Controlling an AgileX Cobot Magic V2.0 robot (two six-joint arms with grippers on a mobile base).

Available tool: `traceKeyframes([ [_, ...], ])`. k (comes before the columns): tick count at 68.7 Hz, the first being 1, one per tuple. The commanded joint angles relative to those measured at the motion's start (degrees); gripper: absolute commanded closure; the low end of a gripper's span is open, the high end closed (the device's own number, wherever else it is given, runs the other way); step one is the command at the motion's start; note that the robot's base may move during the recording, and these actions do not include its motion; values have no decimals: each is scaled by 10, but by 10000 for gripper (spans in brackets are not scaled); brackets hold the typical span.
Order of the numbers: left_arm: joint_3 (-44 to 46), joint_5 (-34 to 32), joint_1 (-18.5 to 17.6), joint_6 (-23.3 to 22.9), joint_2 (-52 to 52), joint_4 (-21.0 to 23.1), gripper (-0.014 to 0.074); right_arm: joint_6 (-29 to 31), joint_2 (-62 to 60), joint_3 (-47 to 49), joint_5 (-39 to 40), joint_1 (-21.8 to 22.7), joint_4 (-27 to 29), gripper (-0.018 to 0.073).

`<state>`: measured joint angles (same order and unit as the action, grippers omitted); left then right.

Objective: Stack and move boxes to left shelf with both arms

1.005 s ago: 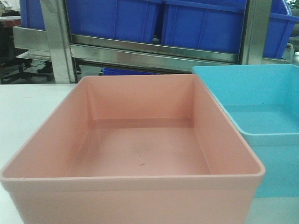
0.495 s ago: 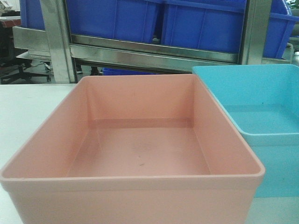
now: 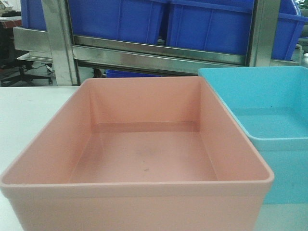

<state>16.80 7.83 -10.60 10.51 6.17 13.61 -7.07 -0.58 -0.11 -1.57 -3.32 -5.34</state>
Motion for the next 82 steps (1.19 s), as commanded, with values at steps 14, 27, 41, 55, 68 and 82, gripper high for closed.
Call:
traceKeyframes([
  [14, 17, -47, 2, 0, 7, 1, 302, 14, 120, 155, -140, 3, 0, 508],
  [27, 17, -47, 2, 0, 7, 4, 302, 23, 281, 254, -216, 3, 0, 508],
  [41, 17, -47, 2, 0, 7, 4, 302, 23, 392, 328, -237, 3, 2, 508],
  [55, 17, -47, 2, 0, 7, 4, 302, 7, 523, 420, -325, 3, 20, 481],
  [68, 17, -47, 2, 0, 7, 4, 302, 8, 646, 513, -385, 3, 20, 195],
  [82, 17, -47, 2, 0, 7, 4, 302, 46, 759, 612, -414, 17, 20, 104],
])
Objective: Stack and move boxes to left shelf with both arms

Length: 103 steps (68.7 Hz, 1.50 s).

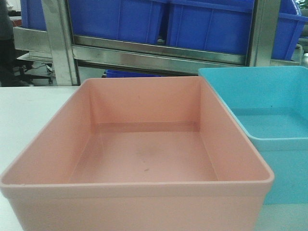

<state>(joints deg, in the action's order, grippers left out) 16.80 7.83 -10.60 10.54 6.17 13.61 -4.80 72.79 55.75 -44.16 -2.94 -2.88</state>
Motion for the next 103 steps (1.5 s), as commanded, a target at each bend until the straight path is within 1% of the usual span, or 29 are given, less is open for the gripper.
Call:
traceKeyframes([
  [1, 17, -47, 2, 0, 7, 4, 302, 27, 32, 59, 11, 16, -3, 104],
  [4, 17, -47, 2, 0, 7, 4, 302, 38, 51, 78, 4, 31, 0, 104],
  [9, 17, -47, 2, 0, 7, 4, 302, 72, 86, 113, -12, 55, 23, 104],
  [16, 17, -47, 2, 0, 7, 4, 302, 144, 129, 156, -28, 96, 81, 104],
  [21, 17, -47, 2, 0, 7, 4, 302, 174, 159, 176, -31, 118, 112, 104],
  [28, 17, -47, 2, 0, 7, 4, 302, 186, 200, 194, -31, 136, 117, 104],
  [34, 17, -47, 2, 0, 7, 4, 302, 201, 231, 201, -29, 137, 117, 104],
  [41, 17, -47, 2, 0, 7, 4, 302, 204, 264, 201, -11, 137, 117, 118],
  [53, 17, -47, 2, 0, 7, 4, 302, 204, 303, 201, -3, 137, 117, 237],
  [63, 17, -47, 2, 0, 7, 4, 302, 204, 318, 202, 3, 137, 117, 375],
  [72, 17, -47, 2, 0, 7, 4, 302, 204, 318, 204, -3, 137, 117, 520],
  [75, 17, -47, 2, 0, 7, 4, 302, 204, 318, 212, -17, 138, 117, 506],
  [84, 17, -47, 2, 0, 7, 4, 302, 204, 315, 255, -66, 144, 117, 507],
  [93, 17, -47, 2, 0, 7, 4, 302, 204, 311, 317, -118, 157, 117, 507],
  [103, 17, -47, 2, 0, 7, 4, 302, 200, 310, 395, -195, 163, 118, 507],
])
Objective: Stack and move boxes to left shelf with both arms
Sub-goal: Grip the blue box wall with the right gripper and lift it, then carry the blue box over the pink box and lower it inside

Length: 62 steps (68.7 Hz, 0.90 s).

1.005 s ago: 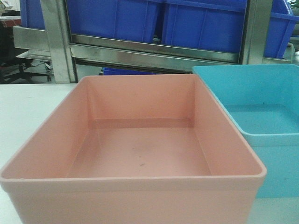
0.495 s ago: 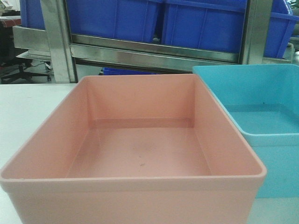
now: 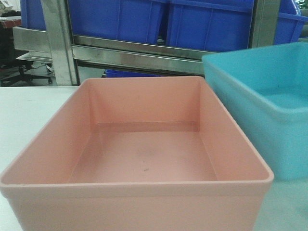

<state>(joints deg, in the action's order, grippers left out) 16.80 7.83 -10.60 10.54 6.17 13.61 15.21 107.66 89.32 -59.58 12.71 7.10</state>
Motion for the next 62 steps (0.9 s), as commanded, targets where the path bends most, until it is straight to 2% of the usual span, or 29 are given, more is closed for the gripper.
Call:
traceKeyframes([
  [1, 17, -47, 2, 0, 7, 4, 302, -1, -38, 67, -44, 6, 19, 507],
  [16, 17, -47, 2, 0, 7, 4, 302, -44, -51, 165, -125, 6, 46, 505],
  [24, 17, -47, 2, 0, 7, 4, 302, -69, -68, 176, -139, 4, 68, 505],
  [34, 17, -47, 2, 0, 7, 4, 302, -103, -86, 176, -147, -18, 68, 505],
  [45, 17, -47, 2, 0, 7, 4, 302, -158, -97, 173, -156, -72, 68, 505],
  [62, 17, -47, 2, 0, 7, 4, 302, -255, -107, 139, -146, -188, 68, 505],
])
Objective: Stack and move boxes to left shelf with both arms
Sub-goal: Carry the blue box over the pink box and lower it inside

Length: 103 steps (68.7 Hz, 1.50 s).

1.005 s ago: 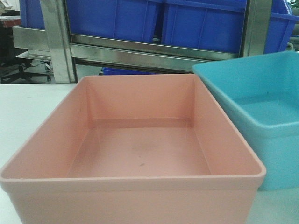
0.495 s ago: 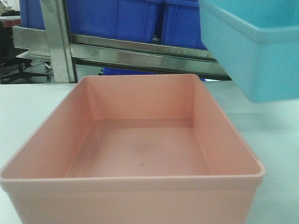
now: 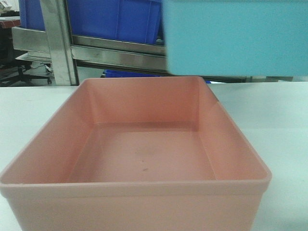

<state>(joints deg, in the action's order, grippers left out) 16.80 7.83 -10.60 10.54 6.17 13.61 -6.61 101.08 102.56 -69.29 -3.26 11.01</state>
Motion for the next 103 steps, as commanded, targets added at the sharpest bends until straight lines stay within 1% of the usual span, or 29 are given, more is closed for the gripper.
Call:
traceKeyframes([
  [1, 17, -47, 2, 0, 7, 4, 302, -41, -42, 3, -48, -34, 29, 505],
  [13, 17, -47, 2, 0, 7, 4, 302, -82, -60, -38, -24, -113, 22, 505],
  [21, 17, -47, 2, 0, 7, 4, 302, -123, -85, -83, 11, -160, -7, 505],
  [38, 17, -47, 2, 0, 7, 4, 302, -171, -115, -146, 47, -213, -10, 505],
  [54, 17, -47, 2, 0, 7, 4, 302, -216, -115, -184, 110, -256, -11, 505],
  [60, 17, -47, 2, 0, 7, 4, 302, -236, -115, -197, 138, -268, -24, 505],
  [66, 17, -47, 2, 0, 7, 4, 302, -250, -115, -203, 144, -271, -37, 505],
  [85, 17, -47, 2, 0, 7, 4, 302, -250, -115, -205, 151, -271, -62, 505],
  [103, 17, -47, 2, 0, 7, 4, 302, -252, -106, -205, 160, -271, -63, 505],
])
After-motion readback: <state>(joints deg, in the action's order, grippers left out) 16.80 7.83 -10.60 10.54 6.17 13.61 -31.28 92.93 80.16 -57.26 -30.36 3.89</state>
